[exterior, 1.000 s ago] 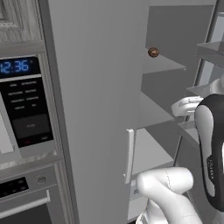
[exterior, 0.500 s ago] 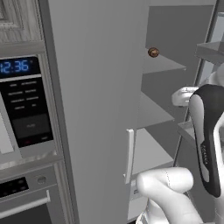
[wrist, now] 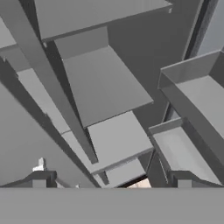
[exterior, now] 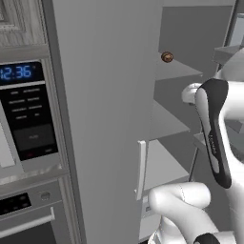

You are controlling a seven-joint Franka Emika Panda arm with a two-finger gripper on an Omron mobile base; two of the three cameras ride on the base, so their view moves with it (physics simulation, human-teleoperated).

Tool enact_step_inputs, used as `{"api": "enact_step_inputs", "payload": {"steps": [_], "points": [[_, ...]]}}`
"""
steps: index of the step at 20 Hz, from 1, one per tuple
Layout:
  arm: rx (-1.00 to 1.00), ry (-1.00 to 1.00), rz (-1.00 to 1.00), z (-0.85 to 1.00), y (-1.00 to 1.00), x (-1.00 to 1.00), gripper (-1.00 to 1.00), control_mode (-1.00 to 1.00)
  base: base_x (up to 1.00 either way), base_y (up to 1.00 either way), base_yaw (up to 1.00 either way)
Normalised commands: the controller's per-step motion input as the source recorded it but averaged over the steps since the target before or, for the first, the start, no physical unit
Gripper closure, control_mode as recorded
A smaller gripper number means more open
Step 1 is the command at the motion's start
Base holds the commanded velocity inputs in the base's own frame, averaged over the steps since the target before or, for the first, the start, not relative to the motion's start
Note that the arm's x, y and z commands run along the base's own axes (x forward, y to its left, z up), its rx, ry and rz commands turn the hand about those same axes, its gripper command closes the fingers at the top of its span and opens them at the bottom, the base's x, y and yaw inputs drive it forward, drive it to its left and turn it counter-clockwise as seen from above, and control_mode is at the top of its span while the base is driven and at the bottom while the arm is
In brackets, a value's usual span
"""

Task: Take the tomato and potato out of the freezer and place them in the tupperware container on the counter. Then put the tupperware containing the vegetables back in the freezer.

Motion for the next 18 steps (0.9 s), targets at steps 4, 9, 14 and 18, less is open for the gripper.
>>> {"api": "enact_step_inputs", "payload": {"steps": [4, 9, 14, 18], "points": [[0.05, 0.00, 0.00, 0.00, -0.18, 0.62, -1.00, -1.00, 0.00, 0.00, 0.00], [0.01, 0.00, -0.01, 0.00, -0.03, 0.56, -1.00, -1.00, 0.00, 0.00, 0.00], [0.01, 0.00, -0.01, 0.00, -0.02, 0.52, -1.00, -1.00, 0.00, 0.00, 0.00], [0.00, 0.00, 0.00, 0.00, -0.03, 0.61, -1.00, -1.00, 0.00, 0.00, 0.00]]}}
